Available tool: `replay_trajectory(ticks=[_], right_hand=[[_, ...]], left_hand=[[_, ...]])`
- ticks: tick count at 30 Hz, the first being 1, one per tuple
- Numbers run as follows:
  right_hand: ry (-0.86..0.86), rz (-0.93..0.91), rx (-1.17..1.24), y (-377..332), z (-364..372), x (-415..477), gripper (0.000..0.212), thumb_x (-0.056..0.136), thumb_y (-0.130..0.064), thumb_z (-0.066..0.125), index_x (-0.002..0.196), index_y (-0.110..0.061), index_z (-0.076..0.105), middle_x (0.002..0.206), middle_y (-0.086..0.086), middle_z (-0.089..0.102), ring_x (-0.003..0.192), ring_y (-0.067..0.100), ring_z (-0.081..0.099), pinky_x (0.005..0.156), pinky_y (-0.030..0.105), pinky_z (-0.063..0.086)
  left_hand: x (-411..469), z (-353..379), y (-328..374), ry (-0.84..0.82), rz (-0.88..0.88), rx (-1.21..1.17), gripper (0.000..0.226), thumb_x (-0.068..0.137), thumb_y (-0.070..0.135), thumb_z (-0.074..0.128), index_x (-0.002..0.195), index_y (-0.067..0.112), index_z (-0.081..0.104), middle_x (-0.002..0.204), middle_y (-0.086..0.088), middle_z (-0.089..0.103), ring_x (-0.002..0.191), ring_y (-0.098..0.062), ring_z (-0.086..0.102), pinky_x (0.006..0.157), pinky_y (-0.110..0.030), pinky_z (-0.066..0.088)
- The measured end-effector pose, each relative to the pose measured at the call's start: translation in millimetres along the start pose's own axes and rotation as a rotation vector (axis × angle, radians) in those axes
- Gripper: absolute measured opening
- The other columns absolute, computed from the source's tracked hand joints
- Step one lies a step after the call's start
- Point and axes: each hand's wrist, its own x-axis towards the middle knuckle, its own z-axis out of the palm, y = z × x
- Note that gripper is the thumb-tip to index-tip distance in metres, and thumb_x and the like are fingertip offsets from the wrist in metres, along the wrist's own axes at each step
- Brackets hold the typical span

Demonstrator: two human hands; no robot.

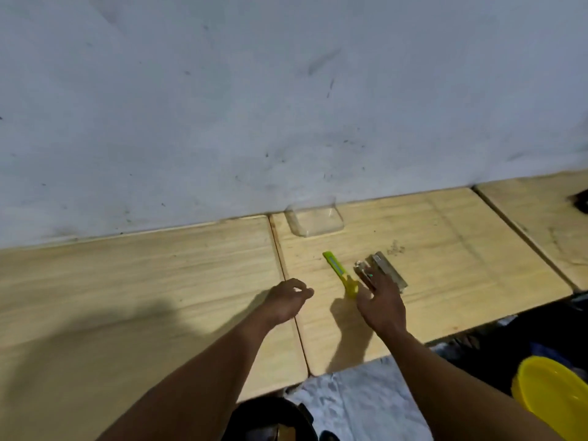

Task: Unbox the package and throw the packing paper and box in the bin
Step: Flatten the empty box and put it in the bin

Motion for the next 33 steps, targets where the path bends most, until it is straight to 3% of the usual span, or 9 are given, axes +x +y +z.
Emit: replay_trajectory(ticks=[3,5,8,10,13,21,26,30,33], right_hand=[[-0.045,0.068,-0.165,13,-4,44,0.073,0.081,-0.042,0.068,0.146,-0.032,0.038,0.146,0.005,0.044,0.132,0.032,0.042,0.1,0.05,0.04],[-0.134,0.137,-0.256,23,-6,68,0.089,0.078,-0.048,0.07,0.151,-0.03,0.024,0.152,0.009,0.034,0.139,0.033,0.031,0.104,0.056,0.034],[-0.281,0.199,-0.384,38,-2,98,0.112,0.072,-0.061,0.072,0.156,-0.028,0.005,0.16,0.009,0.02,0.146,0.031,0.018,0.109,0.06,0.025],[-0.296,0.2,-0.403,44,1,111,0.116,0.069,-0.063,0.074,0.156,-0.027,0.006,0.157,0.01,0.025,0.143,0.033,0.024,0.108,0.058,0.028],[-0.252,0.149,-0.468,48,7,119,0.107,0.064,-0.063,0.076,0.149,-0.024,0.025,0.142,0.013,0.038,0.131,0.035,0.036,0.102,0.057,0.036],[-0.159,0.096,-0.401,50,8,126,0.085,0.052,-0.064,0.076,0.121,-0.022,0.05,0.112,0.005,0.061,0.104,0.032,0.061,0.088,0.045,0.048],[-0.088,0.037,-0.301,38,1,140,0.064,0.064,-0.039,0.077,0.119,-0.02,0.051,0.109,0.008,0.064,0.097,0.035,0.062,0.078,0.04,0.049],[-0.028,-0.185,-0.347,-1,-6,179,0.06,0.062,-0.037,0.075,0.115,-0.021,0.053,0.103,0.005,0.063,0.093,0.034,0.063,0.076,0.04,0.05],[-0.062,-0.364,-0.397,-42,-4,213,0.066,0.06,-0.04,0.075,0.119,-0.023,0.053,0.106,0.003,0.062,0.093,0.031,0.062,0.077,0.039,0.049]], left_hand=[[33,-13,-4,0.333,0.082,0.345,0.047,0.092,0.049,0.053,0.133,0.026,0.051,0.131,-0.001,0.061,0.122,-0.024,0.055,0.093,-0.028,0.04],[51,-22,-19,0.441,0.107,0.5,0.057,0.093,0.051,0.047,0.144,0.025,0.04,0.147,-0.002,0.047,0.137,-0.025,0.041,0.108,-0.041,0.036],[80,-30,-42,0.527,0.148,0.725,0.064,0.097,0.051,0.038,0.151,0.018,0.026,0.159,-0.008,0.027,0.149,-0.029,0.016,0.116,-0.054,0.02],[92,-34,-54,0.548,0.148,0.816,0.068,0.099,0.054,0.027,0.154,0.016,0.02,0.163,-0.011,0.018,0.151,-0.031,0.007,0.116,-0.059,0.012],[101,-34,-71,0.582,0.179,0.894,0.072,0.098,0.057,0.015,0.156,0.015,0.017,0.164,-0.011,0.01,0.152,-0.031,0.002,0.117,-0.062,0.005],[107,-32,-76,0.615,0.191,0.872,0.072,0.097,0.059,0.017,0.157,0.019,0.012,0.165,-0.005,0.003,0.152,-0.024,-0.008,0.119,-0.059,0.0],[107,-34,-77,0.62,0.199,0.823,0.071,0.097,0.058,0.019,0.156,0.019,0.015,0.165,-0.005,0.007,0.152,-0.024,-0.004,0.119,-0.058,0.0],[122,-31,-40,0.721,0.227,0.372,0.063,0.099,0.047,0.03,0.155,0.018,0.022,0.162,-0.006,0.019,0.152,-0.021,0.007,0.122,-0.051,0.002],[147,-27,7,0.718,0.275,0.081,0.058,0.102,0.043,0.038,0.154,0.023,0.025,0.161,-0.003,0.026,0.15,-0.019,0.017,0.122,-0.045,0.018]])
